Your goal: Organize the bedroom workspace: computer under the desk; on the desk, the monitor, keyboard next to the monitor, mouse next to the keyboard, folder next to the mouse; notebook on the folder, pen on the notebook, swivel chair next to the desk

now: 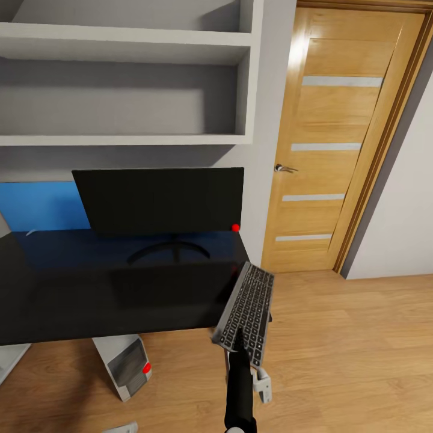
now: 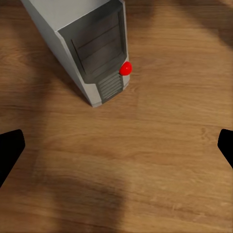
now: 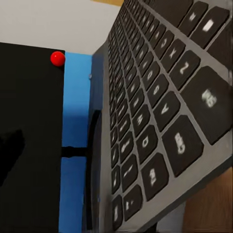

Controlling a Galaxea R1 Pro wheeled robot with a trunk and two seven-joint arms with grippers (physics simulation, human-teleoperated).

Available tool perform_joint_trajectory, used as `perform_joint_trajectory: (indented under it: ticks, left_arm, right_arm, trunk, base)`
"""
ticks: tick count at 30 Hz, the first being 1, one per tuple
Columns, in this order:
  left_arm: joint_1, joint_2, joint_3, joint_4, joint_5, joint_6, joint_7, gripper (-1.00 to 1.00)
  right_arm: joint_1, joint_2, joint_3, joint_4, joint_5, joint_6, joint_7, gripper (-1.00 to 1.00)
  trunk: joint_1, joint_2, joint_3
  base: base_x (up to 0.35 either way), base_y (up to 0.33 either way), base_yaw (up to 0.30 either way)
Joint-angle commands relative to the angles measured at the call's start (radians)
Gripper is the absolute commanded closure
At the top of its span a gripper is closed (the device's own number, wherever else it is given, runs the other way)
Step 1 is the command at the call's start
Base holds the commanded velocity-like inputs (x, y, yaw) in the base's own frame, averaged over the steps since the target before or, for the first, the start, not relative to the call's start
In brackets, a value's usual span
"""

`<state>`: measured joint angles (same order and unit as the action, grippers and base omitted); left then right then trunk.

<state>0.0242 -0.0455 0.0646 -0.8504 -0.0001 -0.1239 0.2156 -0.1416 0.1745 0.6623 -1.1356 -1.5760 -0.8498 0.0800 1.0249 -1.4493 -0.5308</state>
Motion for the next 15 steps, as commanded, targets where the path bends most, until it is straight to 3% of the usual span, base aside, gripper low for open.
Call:
perform_joint_trajectory:
  ticks: [1,5,10,15]
  left_arm:
    - [0.0,-0.001,0.002,-0.001,0.0,-0.002,0.001,-1.0]
    - [0.0,-0.001,0.004,-0.001,0.0,-0.002,0.001,-1.0]
    - [0.0,0.0,0.004,-0.001,0.0,-0.002,0.001,-1.0]
    - [0.0,-0.001,0.004,-0.001,0.0,-0.002,0.001,-1.0]
  right_arm:
    - [-0.001,0.0,0.003,0.0,-0.01,-0.005,-0.001,-1.0]
    - [-0.001,0.0,0.003,0.0,-0.01,0.006,-0.044,-1.0]
    - [-0.001,0.0,0.0,0.0,-0.009,0.075,-0.089,-1.0]
    - [-0.001,0.0,-0.001,0.0,-0.009,0.094,-0.097,-1.0]
  trunk:
    - [0.0,0.0,-0.001]
    - [0.0,0.0,-0.001]
    - [0.0,0.0,-0.001]
    - [0.0,0.0,-0.001]
  base:
    - [0.0,0.0,0.0]
    - [0.0,0.0,0.0]
    - [0.0,0.0,0.0]
    - [0.0,0.0,0.0]
